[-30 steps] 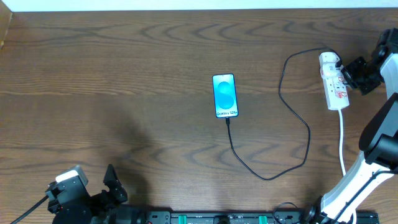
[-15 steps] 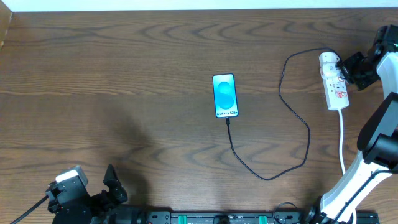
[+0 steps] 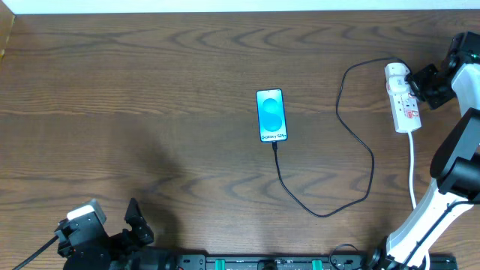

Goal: Plug charger to phone and switch on socket

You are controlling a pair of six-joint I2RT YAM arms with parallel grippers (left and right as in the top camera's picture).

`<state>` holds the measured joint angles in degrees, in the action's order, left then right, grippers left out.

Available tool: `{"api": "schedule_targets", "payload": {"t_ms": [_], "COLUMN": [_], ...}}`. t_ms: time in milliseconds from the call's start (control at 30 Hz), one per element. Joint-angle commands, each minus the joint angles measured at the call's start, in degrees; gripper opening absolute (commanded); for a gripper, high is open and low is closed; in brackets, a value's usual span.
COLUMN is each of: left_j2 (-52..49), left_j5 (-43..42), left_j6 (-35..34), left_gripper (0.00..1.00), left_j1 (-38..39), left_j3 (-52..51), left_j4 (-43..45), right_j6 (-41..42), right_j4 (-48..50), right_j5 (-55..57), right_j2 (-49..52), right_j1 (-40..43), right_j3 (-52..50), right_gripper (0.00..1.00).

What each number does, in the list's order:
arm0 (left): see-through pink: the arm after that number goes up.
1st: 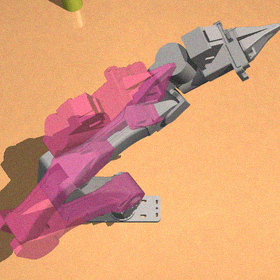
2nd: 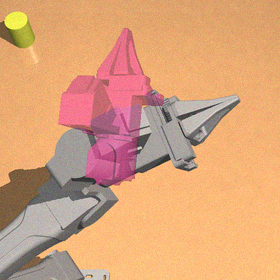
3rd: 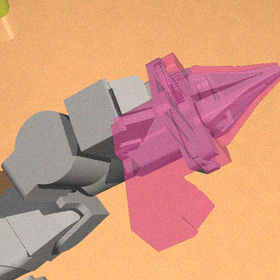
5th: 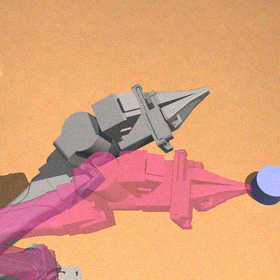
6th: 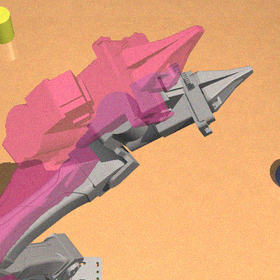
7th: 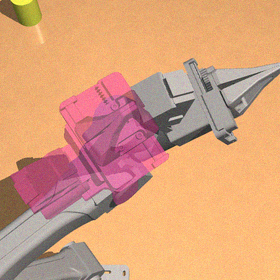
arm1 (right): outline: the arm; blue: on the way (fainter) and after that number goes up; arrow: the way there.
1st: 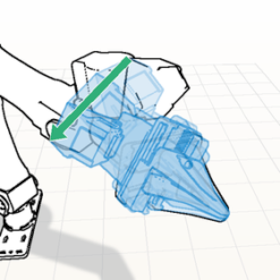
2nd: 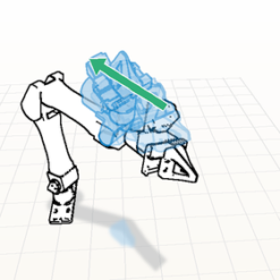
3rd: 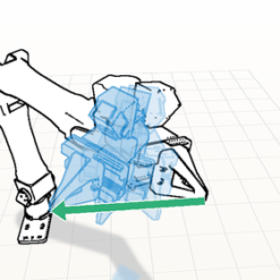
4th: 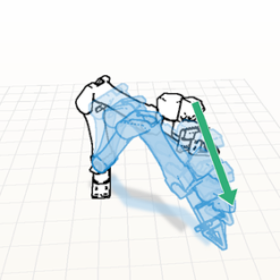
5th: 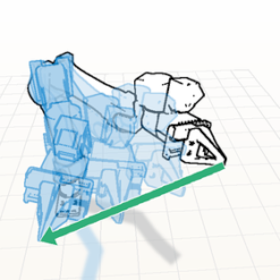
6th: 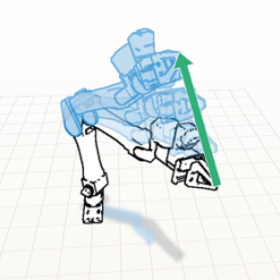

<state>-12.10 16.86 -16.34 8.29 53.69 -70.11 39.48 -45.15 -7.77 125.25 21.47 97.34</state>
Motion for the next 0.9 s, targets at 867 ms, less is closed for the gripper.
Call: {"api": "schedule_targets", "payload": {"t_ms": [867], "left_j2": [0.4], "left_j5": [0.4], "left_j6": [-0.1], "left_gripper": [0.98], "left_j1": [-0.3], "left_j3": [0.5], "left_j4": [0.0], "right_j6": [-6.1], "right_j4": [-10.7], "right_j5": [9.1], "right_j2": [-15.3], "right_j1": [-4.9], "right_j3": [0.9], "right_gripper": [0.01]}}
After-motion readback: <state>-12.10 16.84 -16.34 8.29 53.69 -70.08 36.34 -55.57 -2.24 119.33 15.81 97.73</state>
